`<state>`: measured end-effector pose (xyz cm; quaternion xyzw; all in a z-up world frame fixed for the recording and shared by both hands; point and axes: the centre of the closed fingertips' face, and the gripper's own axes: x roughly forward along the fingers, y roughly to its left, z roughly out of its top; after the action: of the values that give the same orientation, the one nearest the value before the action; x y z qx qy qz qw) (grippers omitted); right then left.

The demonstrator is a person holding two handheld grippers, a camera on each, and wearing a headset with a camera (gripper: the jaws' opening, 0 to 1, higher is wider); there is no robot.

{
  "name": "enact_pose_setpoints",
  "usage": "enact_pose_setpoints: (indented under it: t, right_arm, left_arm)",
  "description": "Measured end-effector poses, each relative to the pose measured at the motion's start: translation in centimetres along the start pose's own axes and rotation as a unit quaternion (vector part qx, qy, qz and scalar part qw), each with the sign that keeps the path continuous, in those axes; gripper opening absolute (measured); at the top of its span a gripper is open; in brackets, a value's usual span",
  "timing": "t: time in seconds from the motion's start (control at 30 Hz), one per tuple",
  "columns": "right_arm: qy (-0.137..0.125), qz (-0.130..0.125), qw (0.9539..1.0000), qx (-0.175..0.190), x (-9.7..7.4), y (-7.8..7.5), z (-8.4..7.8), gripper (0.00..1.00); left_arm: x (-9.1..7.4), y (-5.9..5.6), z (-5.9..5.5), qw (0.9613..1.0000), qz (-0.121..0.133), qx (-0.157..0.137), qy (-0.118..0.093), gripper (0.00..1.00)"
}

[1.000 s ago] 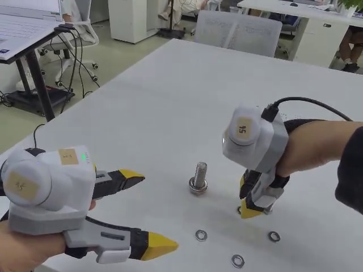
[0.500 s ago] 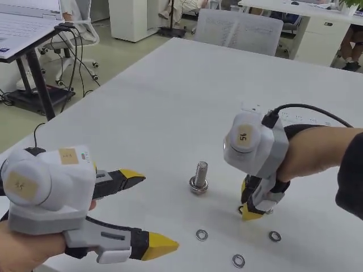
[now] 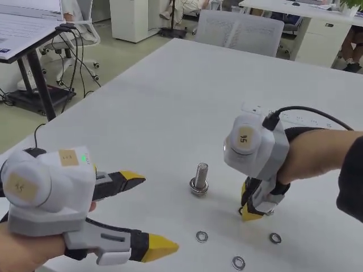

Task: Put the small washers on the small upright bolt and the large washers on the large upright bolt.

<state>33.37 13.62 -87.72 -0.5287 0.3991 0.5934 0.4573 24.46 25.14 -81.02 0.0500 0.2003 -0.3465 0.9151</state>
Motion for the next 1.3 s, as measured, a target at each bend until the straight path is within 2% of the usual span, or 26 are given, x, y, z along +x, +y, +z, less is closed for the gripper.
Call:
enact_pose_setpoints:
  t: [0.1,0.7,0.8,1.3]
  right_arm:
    - [-0.002,-0.004,1.0,0.003,0.0,-0.1,0.0,0.15]
    - [0.001,-0.009,1.0,-0.001,0.0,-0.1,0.0,0.14]
    - [-0.008,-0.005,1.0,0.002,-0.1,0.1,0.4,0.14]
    - [-0.032,-0.016,0.9994,0.001,-2.4,0.7,1.8,0.14]
  left_arm:
    - [0.0,0.0,0.0,1.0,-0.001,0.0,0.0,0.78]
    - [0.1,0.0,0.1,1.0,0.0,0.0,-0.002,0.78]
    - [0.1,0.0,0.1,1.0,0.0,0.0,-0.001,0.78]
    - [0.1,0.0,0.1,1.0,-0.003,0.002,-0.001,0.78]
